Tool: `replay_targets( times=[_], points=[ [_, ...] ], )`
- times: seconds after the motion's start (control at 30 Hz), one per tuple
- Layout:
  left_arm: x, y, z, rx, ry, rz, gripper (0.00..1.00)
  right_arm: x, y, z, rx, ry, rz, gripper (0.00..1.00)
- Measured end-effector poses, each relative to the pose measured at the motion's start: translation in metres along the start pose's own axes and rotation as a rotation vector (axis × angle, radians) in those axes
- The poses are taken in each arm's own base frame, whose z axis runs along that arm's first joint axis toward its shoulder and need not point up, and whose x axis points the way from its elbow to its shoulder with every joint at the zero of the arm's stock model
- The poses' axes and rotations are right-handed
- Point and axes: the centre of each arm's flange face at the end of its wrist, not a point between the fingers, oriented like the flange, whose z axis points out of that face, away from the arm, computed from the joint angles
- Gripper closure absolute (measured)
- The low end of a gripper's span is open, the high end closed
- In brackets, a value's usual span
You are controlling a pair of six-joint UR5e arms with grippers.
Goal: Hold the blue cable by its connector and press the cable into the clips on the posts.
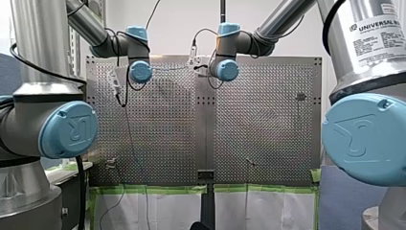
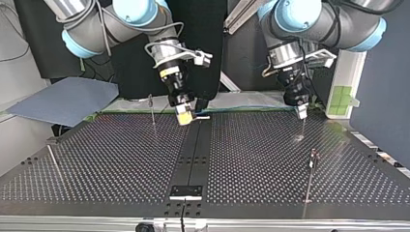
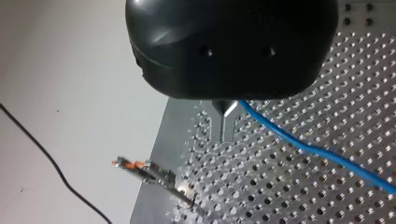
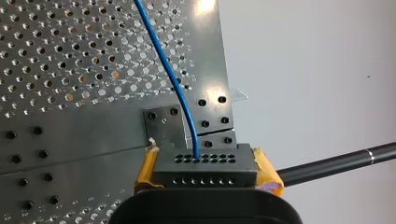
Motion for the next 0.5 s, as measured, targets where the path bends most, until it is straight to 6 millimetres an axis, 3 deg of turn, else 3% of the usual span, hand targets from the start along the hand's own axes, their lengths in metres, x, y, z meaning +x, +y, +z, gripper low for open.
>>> replay_targets(
  times=[0.27,0.5],
  points=[
    [-0.017,0.009,0.026,-0.033,-0.025,-0.017,1.0,-0.006,-0.01,0.015,0.022,-0.004,0.004,1.0],
    [-0.036,0.006,0.04,-0.049,-0.038,-0.036,1.0,0.006,-0.02,0.029,0.041,0.011,0.008,1.0]
  ],
)
